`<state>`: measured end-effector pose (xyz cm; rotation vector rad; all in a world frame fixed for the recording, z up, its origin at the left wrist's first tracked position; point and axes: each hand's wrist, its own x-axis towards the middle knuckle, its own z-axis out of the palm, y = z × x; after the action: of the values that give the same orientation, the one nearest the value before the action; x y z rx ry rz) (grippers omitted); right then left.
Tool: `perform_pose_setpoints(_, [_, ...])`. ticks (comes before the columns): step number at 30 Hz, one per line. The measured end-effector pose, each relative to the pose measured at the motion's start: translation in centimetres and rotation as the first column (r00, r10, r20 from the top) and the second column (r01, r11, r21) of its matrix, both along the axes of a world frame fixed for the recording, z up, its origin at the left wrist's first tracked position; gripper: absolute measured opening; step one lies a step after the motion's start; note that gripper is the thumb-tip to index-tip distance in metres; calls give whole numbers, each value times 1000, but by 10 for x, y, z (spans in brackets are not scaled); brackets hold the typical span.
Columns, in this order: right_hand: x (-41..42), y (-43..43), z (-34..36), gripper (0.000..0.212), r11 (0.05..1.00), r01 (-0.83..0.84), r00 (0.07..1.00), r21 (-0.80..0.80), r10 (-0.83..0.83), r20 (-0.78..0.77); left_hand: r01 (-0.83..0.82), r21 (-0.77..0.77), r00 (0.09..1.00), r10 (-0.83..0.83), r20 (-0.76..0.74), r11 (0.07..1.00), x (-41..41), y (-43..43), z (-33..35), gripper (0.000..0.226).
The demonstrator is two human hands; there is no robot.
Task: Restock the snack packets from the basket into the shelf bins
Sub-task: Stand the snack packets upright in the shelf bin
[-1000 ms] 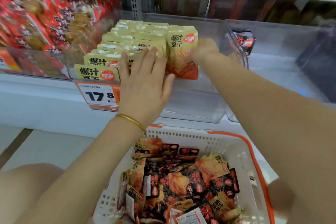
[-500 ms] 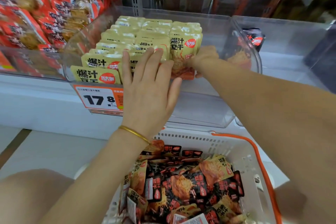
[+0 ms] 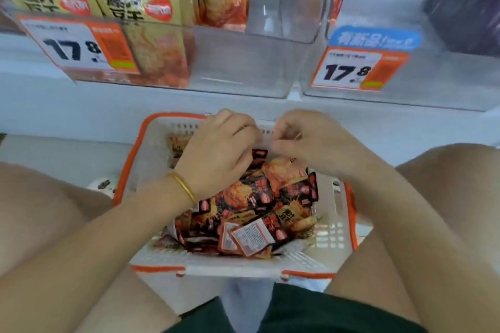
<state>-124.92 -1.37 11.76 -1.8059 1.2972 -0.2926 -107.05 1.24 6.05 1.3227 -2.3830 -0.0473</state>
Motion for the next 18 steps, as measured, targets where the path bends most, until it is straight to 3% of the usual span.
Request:
perform_pose_setpoints(3, [-15,-24,-82,20,977,-46,940,208,113,-323,-27,231,997,11,70,973,-8,-3,-30,30])
perform_pose_setpoints(6, [-34,-35,-155,7,981,79,886,178,13,-464,-73,345,996,51,74,936,-9,-5,-44,25])
perform_pose_setpoints(7, [-41,-36,-176,16,985,87,846,146,4,-534,-83,365,995,59,77,927,-8,-6,-47,24])
perform_pose_setpoints(9, [-49,-41,-215,60,994,-3,733,108,75,-676,-101,392,994,76,78,915,-4,-8,-52,24])
perform_pose_setpoints(12, [-40,-51,-243,86,966,-259,634,21,187,-750,-110,406,994,94,58,907,3,-11,-57,23])
perform_pose_setpoints(16, [-31,-47,-252,91,932,-356,463,63,234,-855,-124,427,992,115,48,895,8,-14,-59,24])
perform_pose_setpoints(18, [-26,-41,-251,81,908,-415,395,51,230,-889,-125,430,992,119,39,894,8,-15,-59,25])
